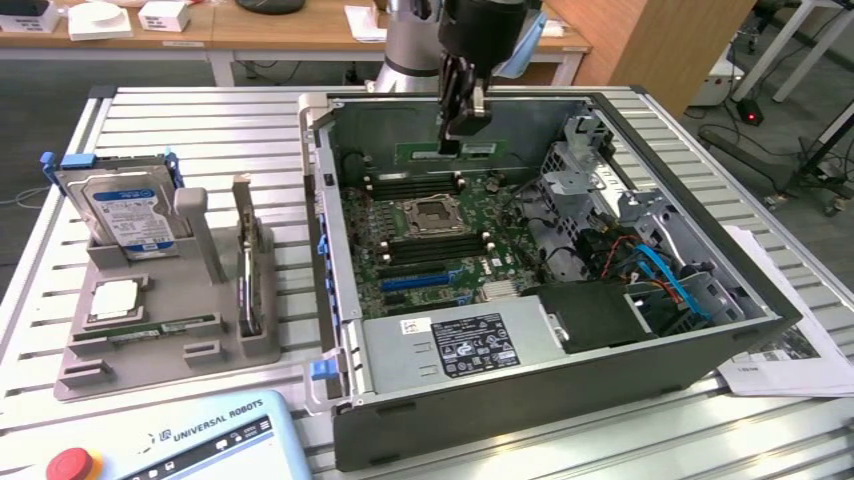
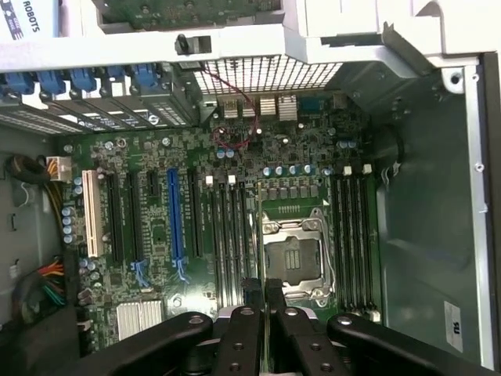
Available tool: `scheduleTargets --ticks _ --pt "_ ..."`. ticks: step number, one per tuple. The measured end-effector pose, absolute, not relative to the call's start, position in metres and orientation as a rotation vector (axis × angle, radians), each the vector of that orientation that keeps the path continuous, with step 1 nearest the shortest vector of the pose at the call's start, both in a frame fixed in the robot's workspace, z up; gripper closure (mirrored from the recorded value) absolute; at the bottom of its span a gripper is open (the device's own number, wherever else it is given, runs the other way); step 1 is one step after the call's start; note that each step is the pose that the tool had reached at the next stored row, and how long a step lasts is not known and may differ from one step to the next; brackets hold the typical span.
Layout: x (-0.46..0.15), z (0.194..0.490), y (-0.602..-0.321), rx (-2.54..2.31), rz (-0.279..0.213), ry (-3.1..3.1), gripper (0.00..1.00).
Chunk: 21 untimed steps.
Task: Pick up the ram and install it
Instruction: 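Insert the ram into the slot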
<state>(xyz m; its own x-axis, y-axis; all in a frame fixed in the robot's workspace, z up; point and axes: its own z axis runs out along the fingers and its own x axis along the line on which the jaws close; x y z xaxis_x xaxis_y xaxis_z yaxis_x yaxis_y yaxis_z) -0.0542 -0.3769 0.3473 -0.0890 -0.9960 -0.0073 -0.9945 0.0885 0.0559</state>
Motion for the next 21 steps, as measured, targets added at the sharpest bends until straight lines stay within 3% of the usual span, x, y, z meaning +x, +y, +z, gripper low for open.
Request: scheduleTargets --ticks 21 --pt "-0.054 0.309 -0.377 2.098 -0.072 -2.294 0.87"
